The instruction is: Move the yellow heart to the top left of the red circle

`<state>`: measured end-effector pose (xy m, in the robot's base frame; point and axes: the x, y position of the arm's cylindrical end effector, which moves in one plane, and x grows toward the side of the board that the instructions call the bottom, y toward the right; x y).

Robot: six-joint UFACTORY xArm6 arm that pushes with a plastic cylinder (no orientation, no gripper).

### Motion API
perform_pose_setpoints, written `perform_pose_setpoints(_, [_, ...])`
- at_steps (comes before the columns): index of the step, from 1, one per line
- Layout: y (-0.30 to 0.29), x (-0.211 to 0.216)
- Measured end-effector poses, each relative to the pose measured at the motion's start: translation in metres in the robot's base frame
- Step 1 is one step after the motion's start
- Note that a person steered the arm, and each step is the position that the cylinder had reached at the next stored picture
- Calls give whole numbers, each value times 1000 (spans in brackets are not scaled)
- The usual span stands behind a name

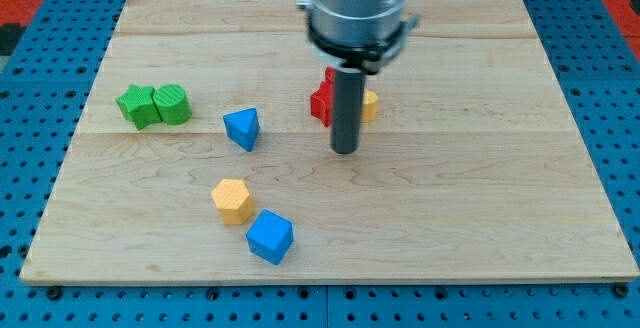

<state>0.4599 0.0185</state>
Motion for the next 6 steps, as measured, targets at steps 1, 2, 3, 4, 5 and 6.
perform_pose_setpoints(1, [35,-78])
perform_pose_setpoints(2, [57,-131])
perform_pose_setpoints(3, [79,-130])
perform_pose_setpoints(4, [88,-166])
perform_pose_setpoints(5, [15,-200])
perform_pose_setpoints(6, [71,-181])
